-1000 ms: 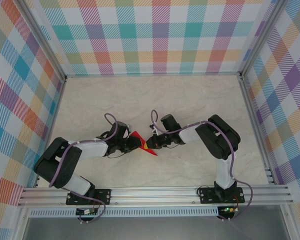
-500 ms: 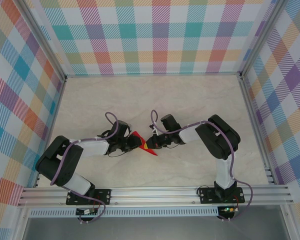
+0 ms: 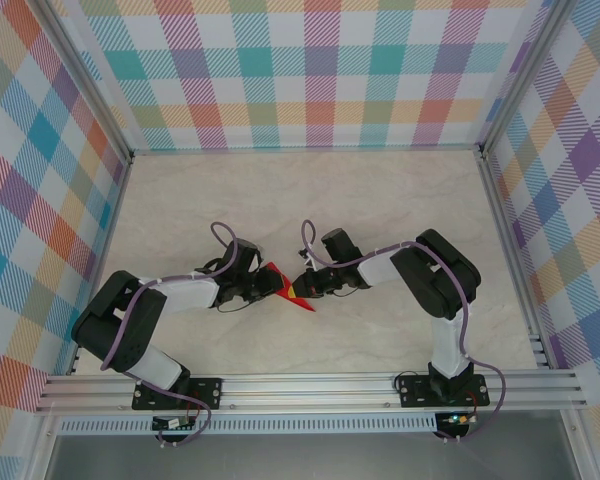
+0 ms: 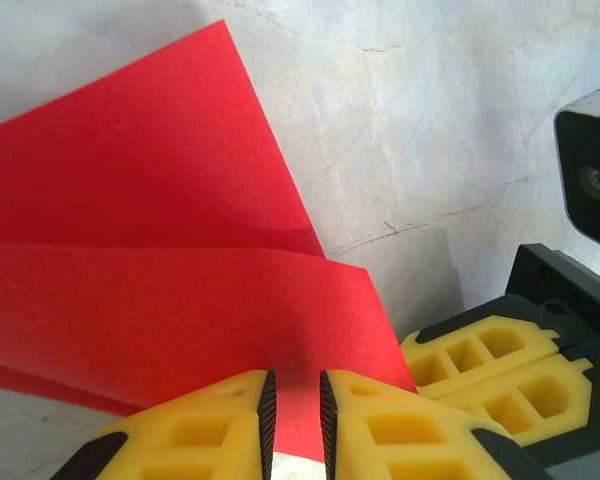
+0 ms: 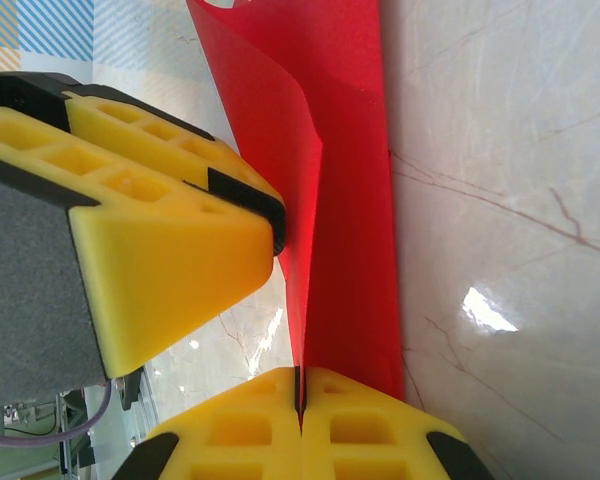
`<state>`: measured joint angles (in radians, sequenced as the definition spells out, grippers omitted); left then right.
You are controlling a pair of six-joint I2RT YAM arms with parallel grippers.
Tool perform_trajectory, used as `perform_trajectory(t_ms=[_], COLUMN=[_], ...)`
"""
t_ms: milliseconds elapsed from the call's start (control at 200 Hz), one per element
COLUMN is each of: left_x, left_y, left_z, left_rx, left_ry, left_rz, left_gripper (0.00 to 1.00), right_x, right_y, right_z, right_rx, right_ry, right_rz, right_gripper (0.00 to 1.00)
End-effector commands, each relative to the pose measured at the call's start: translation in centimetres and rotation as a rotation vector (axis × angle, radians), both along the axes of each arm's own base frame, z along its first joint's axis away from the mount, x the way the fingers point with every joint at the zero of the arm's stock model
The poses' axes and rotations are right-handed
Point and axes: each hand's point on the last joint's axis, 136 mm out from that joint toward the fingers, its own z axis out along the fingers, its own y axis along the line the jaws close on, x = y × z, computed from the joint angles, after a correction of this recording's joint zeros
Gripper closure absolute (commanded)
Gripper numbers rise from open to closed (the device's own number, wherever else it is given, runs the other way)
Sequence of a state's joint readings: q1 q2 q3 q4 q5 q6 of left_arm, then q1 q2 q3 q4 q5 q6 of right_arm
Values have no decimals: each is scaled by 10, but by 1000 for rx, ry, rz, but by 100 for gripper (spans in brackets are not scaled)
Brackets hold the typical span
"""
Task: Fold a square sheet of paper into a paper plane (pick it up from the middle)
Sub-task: Fold the wing for the fifth time at the center of the table.
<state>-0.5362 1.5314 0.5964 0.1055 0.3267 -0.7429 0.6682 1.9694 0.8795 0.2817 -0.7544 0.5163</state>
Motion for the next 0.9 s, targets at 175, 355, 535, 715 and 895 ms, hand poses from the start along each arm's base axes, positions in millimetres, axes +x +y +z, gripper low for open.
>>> perform_trajectory(t_ms=[175,355,535,715,895], left_x=[-6,-6,-6,-6,-8], left_y=[12,12,13,14,15], left_z=[-17,-21,-24,-24,-25], left_rx=[99,109,119,126,128], left_ry=[62,73,85,88,90], left_rz=[24,24,23,26,24], left_gripper=[81,82,82,82,82], right_x=[-6,-5,-6,-7,-10], right_y=[-8,-8,-6,-6,-8], right_z=[-18,-14,-1,11,20], right_rx=[-64,-60,-42,-31,-32], right_ry=[47,46,42,53,58], right_rz=[1,-1,-2,-1,-8], right_gripper=[100,97,94,89,82])
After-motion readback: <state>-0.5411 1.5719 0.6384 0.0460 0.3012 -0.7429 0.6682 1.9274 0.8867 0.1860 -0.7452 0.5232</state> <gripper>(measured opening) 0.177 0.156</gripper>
